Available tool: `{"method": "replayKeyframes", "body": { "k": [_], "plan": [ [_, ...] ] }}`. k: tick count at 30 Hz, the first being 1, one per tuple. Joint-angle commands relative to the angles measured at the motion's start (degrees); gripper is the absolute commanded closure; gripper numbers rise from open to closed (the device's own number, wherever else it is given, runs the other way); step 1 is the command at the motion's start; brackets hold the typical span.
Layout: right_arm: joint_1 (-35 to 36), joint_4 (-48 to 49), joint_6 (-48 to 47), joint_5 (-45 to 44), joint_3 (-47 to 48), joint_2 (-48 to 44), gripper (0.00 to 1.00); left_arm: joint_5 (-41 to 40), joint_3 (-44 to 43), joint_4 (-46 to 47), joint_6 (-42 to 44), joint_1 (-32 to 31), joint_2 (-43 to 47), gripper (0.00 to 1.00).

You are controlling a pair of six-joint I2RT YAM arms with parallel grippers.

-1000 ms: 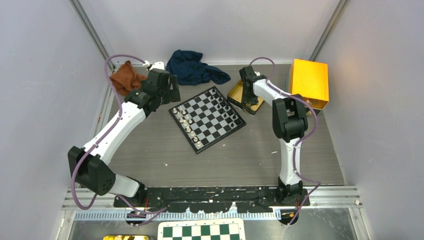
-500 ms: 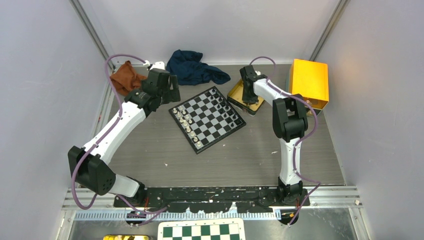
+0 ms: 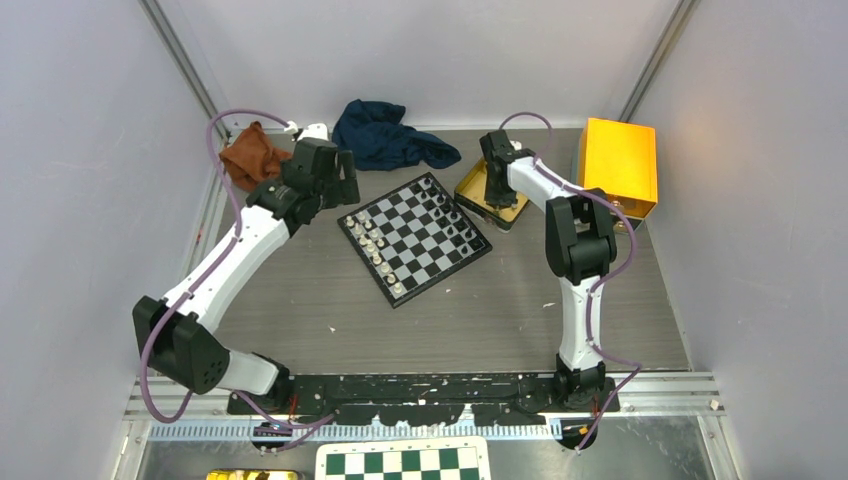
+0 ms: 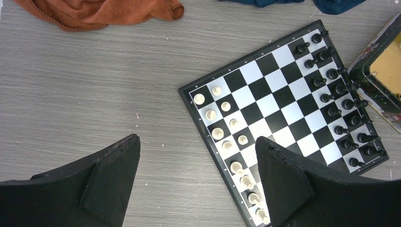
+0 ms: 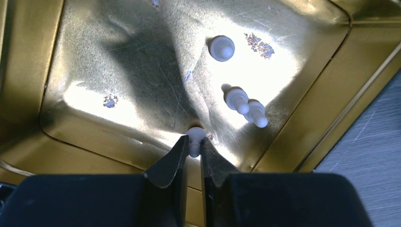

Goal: Set up the chess pieces on the board
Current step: Pick up the chess piece from the storage box.

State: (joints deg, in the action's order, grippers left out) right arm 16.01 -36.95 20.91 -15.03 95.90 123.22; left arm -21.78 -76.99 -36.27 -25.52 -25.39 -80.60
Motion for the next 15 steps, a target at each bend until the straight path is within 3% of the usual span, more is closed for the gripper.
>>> {"method": "replayKeyframes", "body": {
  "k": [1,15],
  "plan": [
    [0.55,0.26,-0.80,-1.44,2.49,-6.92,0.99,-0.05,0.76,2.34,-0.45,-0.19,4.12,0.09],
    [8.67,-2.55,-2.61,-4.22,4.46,-11.81,0.99,-1.68,5.35,1.47,-1.02,-0.19,12.39,0.09]
  ]
}}
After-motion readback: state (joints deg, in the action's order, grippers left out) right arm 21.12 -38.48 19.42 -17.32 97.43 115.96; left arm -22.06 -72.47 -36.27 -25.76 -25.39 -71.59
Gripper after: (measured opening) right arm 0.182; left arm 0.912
